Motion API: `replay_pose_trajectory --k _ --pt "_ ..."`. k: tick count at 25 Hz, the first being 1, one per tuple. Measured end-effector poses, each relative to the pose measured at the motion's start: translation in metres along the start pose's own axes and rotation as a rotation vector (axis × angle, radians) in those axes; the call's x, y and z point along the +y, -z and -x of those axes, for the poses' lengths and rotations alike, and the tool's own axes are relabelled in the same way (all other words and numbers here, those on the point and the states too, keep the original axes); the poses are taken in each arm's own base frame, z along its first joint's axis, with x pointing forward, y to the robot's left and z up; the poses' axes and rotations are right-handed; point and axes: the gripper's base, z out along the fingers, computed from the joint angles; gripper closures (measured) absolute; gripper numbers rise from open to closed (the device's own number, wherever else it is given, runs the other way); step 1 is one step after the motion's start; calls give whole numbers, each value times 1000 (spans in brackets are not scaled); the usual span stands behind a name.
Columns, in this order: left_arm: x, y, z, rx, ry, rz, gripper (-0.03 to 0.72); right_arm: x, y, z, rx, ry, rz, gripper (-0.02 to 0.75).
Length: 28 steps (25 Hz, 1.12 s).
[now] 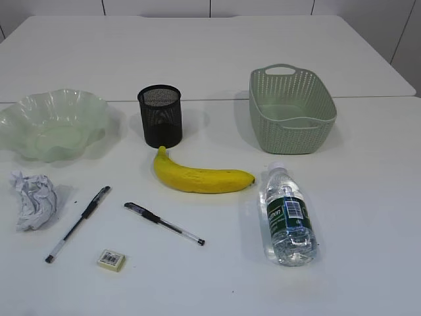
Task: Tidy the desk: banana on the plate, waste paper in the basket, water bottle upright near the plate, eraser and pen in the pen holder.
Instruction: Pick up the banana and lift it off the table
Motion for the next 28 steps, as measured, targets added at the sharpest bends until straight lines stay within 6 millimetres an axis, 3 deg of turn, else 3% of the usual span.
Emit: replay_pose_trajectory --k 28 --pt "-3 0 0 0 16 -33 291 0 0 0 0 0 0 164"
